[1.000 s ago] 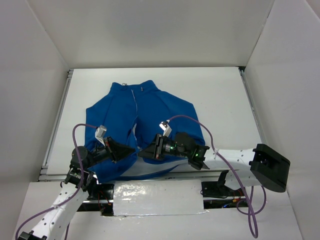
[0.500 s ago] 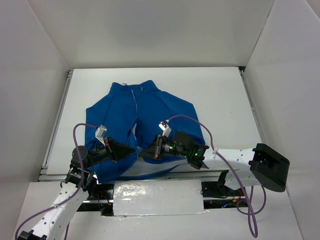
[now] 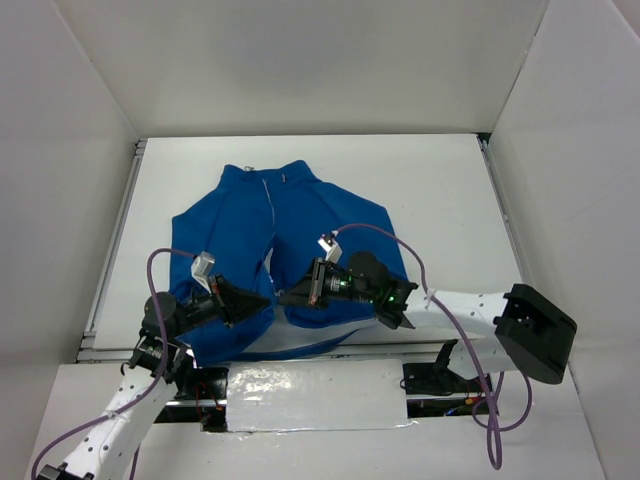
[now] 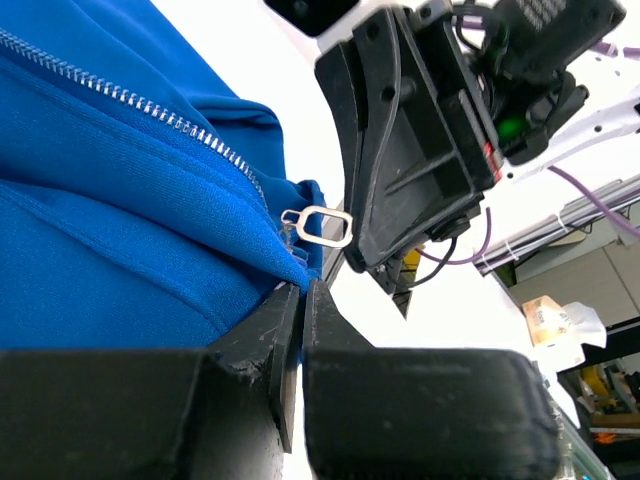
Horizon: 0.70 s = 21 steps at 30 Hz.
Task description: Zip up the jacket
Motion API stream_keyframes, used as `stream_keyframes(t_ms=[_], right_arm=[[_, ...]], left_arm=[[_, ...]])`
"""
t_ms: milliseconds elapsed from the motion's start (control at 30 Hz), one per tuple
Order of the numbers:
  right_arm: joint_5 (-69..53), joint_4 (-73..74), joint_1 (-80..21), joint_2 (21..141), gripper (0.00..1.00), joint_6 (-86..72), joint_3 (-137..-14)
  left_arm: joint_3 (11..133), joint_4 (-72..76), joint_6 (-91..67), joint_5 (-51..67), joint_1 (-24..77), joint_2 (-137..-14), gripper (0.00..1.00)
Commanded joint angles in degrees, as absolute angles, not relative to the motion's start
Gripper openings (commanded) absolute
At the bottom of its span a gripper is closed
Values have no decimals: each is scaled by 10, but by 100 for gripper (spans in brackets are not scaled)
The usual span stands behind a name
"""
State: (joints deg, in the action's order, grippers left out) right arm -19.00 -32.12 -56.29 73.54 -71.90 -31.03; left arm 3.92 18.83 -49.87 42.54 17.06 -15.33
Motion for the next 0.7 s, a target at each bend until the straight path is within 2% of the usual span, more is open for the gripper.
stream_keyframes(t_ms=[0, 300, 667], right_arm=[[-245, -336, -554, 755, 0, -758, -354], [-327, -396, -528, 823, 0, -820, -378], [-302, -352, -478, 852, 0, -803, -445]], left_arm=[[37, 201, -479, 443, 171, -141, 0], [33, 202, -476, 453, 171, -145, 0], [39, 155, -470, 442, 171, -127, 0]])
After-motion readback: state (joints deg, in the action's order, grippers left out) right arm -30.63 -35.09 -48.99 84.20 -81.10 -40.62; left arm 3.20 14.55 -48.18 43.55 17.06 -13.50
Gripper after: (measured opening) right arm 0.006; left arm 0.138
